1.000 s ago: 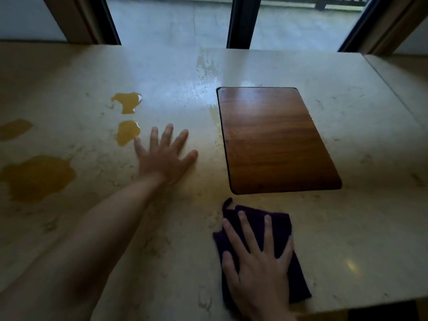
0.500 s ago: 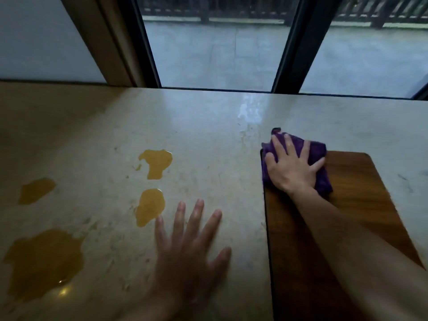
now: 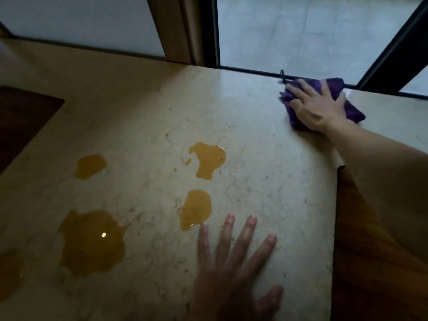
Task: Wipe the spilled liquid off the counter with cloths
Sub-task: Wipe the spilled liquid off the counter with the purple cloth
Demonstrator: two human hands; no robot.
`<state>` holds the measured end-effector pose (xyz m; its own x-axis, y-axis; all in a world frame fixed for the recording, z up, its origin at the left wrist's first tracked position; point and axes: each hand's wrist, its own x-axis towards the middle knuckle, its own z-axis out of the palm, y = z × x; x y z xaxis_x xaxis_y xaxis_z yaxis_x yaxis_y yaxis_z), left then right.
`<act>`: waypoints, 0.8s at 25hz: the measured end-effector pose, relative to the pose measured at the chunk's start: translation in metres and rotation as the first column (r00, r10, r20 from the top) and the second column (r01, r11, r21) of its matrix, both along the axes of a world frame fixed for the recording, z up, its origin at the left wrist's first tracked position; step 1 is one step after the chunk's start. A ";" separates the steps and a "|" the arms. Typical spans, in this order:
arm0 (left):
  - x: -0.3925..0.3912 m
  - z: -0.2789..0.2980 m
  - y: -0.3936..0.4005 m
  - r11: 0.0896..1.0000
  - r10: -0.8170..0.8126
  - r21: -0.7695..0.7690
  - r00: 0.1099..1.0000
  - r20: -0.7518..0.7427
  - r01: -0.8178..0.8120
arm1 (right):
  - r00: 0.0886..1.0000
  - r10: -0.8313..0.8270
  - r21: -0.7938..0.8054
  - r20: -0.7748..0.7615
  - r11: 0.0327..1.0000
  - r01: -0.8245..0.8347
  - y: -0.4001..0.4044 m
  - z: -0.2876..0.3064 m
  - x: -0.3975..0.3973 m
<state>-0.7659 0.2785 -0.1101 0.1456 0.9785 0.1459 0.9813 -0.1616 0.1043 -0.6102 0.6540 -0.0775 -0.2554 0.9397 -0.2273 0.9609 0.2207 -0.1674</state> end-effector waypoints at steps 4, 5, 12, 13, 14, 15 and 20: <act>0.000 0.008 -0.005 0.988 0.014 -0.155 1.000 0.007 -0.012 | 0.996 0.093 0.028 0.003 0.995 -0.093 -0.054 -0.001 -0.004; -0.001 0.012 -0.006 0.983 0.007 -0.183 1.000 0.009 -0.006 | 0.994 0.110 0.030 -0.003 0.993 -0.110 -0.075 -0.001 -0.005; -0.011 0.024 -0.003 0.959 0.060 -0.279 0.937 0.343 0.041 | 0.980 0.192 0.089 0.043 0.977 -0.195 -0.280 -0.007 0.001; -0.016 0.028 -0.001 0.960 0.093 -0.277 0.880 0.466 0.045 | 0.982 0.180 0.113 0.051 0.976 -0.185 -0.315 -0.009 0.001; -0.025 0.035 -0.001 0.961 0.117 -0.270 0.812 0.572 0.052 | 0.988 0.143 0.107 0.052 0.983 -0.148 -0.350 -0.008 -0.003; -0.039 0.042 -0.003 0.963 0.130 -0.264 0.761 0.636 0.057 | 0.994 0.093 0.111 0.049 0.989 -0.098 -0.385 -0.008 -0.008; -0.151 0.057 -0.020 0.965 0.140 -0.262 0.846 0.514 -0.001 | 0.994 -0.038 0.084 0.106 0.996 0.029 -0.559 -0.013 -0.037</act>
<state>-0.9173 0.2588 -0.0527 0.0447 0.9970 -0.0627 0.7752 0.0050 0.6317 -0.6476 0.0951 -0.0904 -0.2021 0.9639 -0.1731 0.9793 0.1971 -0.0455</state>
